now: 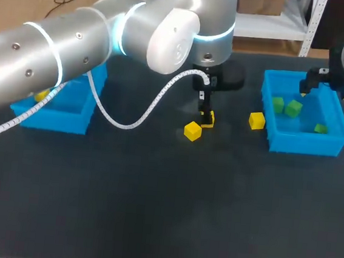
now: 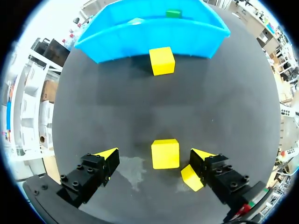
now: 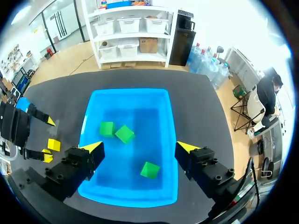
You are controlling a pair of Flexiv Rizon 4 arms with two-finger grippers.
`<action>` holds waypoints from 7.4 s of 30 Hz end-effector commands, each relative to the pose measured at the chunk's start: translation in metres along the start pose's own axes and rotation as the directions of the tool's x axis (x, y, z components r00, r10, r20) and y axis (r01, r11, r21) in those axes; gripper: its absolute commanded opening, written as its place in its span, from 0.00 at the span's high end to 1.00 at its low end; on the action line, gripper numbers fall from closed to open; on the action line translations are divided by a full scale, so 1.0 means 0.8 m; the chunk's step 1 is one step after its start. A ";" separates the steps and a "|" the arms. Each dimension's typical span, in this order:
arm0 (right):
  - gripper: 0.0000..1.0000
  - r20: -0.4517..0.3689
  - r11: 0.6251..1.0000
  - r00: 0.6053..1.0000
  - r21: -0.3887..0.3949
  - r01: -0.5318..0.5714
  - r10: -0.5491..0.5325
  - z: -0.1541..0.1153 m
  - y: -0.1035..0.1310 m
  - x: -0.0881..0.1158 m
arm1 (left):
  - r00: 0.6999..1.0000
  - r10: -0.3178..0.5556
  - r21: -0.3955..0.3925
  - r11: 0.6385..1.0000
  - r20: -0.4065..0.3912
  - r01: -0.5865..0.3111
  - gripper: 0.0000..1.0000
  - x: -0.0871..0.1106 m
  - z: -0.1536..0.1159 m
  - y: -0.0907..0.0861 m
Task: Put the green cubes in the right bin and the yellow cubes in the left bin.
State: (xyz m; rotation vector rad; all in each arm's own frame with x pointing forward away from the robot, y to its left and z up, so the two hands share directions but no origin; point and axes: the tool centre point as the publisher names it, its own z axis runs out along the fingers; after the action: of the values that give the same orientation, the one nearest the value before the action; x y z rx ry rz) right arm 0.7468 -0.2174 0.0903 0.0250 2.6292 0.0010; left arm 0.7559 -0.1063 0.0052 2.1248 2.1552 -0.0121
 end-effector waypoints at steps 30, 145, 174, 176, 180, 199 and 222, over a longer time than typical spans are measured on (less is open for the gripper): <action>0.00 0.010 1.000 1.000 0.003 -0.003 0.002 -0.001 0.000 0.003 | 0.996 -0.080 -0.010 0.997 0.026 0.080 1.00 0.006 -0.003 -0.011; 0.00 0.010 1.000 1.000 0.003 -0.003 0.002 -0.001 0.000 0.003 | 0.957 -0.273 0.066 0.958 -0.102 0.280 0.73 0.041 0.019 -0.081; 0.00 0.010 1.000 1.000 0.003 -0.003 0.002 -0.001 0.000 0.003 | 0.707 -0.689 -0.121 0.698 0.157 0.706 1.00 0.220 -0.102 0.058; 0.00 0.010 1.000 1.000 0.003 -0.003 0.002 -0.001 0.000 0.003 | 0.668 -0.728 -0.133 0.655 0.156 0.744 1.00 0.251 -0.108 0.062; 0.00 0.010 1.000 1.000 0.003 -0.003 0.002 -0.001 0.000 0.003 | 0.592 -0.794 -0.154 0.573 0.140 0.805 1.00 0.309 -0.110 0.059; 0.00 0.010 1.000 1.000 0.003 -0.003 0.002 -0.001 0.000 0.003 | 0.517 -0.851 -0.181 0.495 0.097 0.850 0.00 0.373 -0.097 0.025; 0.00 0.010 1.000 1.000 0.003 -0.003 0.002 -0.001 0.000 0.003 | 0.915 -0.239 0.067 0.971 0.324 0.230 0.00 0.044 -0.123 -0.021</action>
State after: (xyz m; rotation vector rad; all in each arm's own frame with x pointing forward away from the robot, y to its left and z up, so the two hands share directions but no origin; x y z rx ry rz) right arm 0.7466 -0.2173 0.0904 0.0250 2.6291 0.0005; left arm 0.7261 -0.0493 0.1086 1.4807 2.3263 -0.2956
